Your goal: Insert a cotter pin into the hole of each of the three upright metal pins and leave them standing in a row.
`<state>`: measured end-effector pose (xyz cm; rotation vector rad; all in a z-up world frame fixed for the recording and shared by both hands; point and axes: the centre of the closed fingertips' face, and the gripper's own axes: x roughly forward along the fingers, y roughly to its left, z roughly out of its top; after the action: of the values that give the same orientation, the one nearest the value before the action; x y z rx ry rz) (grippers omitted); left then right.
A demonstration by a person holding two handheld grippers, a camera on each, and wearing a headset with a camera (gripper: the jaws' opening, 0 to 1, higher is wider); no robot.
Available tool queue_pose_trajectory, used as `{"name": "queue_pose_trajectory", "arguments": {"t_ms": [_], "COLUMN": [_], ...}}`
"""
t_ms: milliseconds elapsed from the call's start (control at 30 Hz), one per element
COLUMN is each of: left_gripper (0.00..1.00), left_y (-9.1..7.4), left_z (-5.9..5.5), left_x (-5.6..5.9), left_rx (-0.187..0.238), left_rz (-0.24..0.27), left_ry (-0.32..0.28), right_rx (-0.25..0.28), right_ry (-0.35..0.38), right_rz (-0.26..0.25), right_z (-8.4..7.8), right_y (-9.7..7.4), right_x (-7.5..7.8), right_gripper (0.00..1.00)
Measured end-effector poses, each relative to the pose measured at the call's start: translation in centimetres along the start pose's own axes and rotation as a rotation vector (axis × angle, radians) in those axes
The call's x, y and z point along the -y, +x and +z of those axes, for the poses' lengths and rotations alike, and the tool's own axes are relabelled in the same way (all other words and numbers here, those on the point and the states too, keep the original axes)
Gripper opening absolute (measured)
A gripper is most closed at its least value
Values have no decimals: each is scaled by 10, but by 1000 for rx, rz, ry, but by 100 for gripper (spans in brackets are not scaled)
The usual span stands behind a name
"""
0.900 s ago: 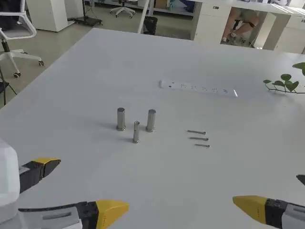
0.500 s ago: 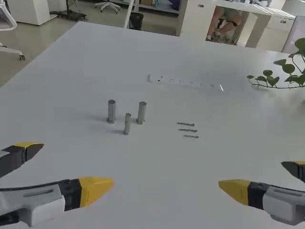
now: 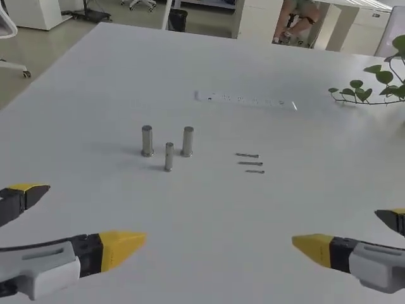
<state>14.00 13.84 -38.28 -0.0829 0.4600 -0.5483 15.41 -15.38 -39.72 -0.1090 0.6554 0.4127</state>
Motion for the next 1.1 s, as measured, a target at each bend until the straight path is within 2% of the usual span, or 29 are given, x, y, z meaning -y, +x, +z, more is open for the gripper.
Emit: {"name": "queue_pose_trajectory", "arguments": {"t_ms": [300, 567, 733, 833, 1100], "left_gripper": [99, 99, 99, 99, 99], "left_y": [-1, -3, -5, -5, -1], "left_z": [3, 4, 5, 0, 3], "left_x": [-3, 0, 0, -2, 1], "left_rx": [13, 13, -8, -49, -37], "left_rz": [15, 9, 16, 19, 6], "left_ry": [4, 11, 34, 4, 36], "right_rx": [1, 19, 26, 50, 40], "right_ry": [-28, -37, -44, -72, -58], "right_rz": [2, 17, 25, 28, 36], "right_z": [4, 11, 13, 16, 10], "right_y": [0, 2, 2, 1, 1], "right_x": [3, 0, -2, -3, -4], "right_gripper": [90, 90, 90, 89, 88]}}
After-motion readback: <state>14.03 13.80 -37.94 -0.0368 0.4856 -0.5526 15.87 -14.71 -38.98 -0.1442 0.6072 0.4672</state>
